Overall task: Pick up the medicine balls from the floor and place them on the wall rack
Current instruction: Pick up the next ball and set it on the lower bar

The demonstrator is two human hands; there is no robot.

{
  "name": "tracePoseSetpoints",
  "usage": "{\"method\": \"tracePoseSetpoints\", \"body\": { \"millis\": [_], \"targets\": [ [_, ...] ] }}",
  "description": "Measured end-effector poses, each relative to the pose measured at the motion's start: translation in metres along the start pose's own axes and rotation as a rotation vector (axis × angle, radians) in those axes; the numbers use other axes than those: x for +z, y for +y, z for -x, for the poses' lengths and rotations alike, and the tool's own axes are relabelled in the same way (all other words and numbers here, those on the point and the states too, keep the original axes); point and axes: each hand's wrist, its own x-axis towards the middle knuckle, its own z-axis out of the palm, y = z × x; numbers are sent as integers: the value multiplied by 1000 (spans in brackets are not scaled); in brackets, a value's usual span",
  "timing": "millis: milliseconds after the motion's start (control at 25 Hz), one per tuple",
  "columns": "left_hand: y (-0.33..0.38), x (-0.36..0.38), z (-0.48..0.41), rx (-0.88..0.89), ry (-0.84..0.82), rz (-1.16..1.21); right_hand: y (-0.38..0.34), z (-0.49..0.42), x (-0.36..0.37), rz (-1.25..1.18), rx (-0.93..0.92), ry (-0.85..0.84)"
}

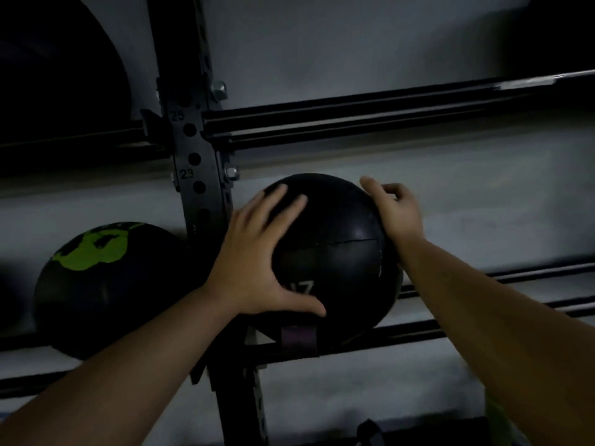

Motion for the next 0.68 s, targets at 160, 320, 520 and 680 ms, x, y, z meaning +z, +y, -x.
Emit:
{"method": "tracePoseSetpoints", "body": {
  "millis": [160,320,520,680],
  "targets": [
    [9,42,-25,-35,-43,-108,54,-44,-7,45,19,22],
    [-8,46,-34,-29,7,-99,62,-46,-8,45,-112,-68],
    [1,32,-28,-106,-81,-71,58,2,-39,290,-164,-200],
    [38,15,-38,-252,-171,-91,37,57,-84,691,-111,-164]
  ]
}}
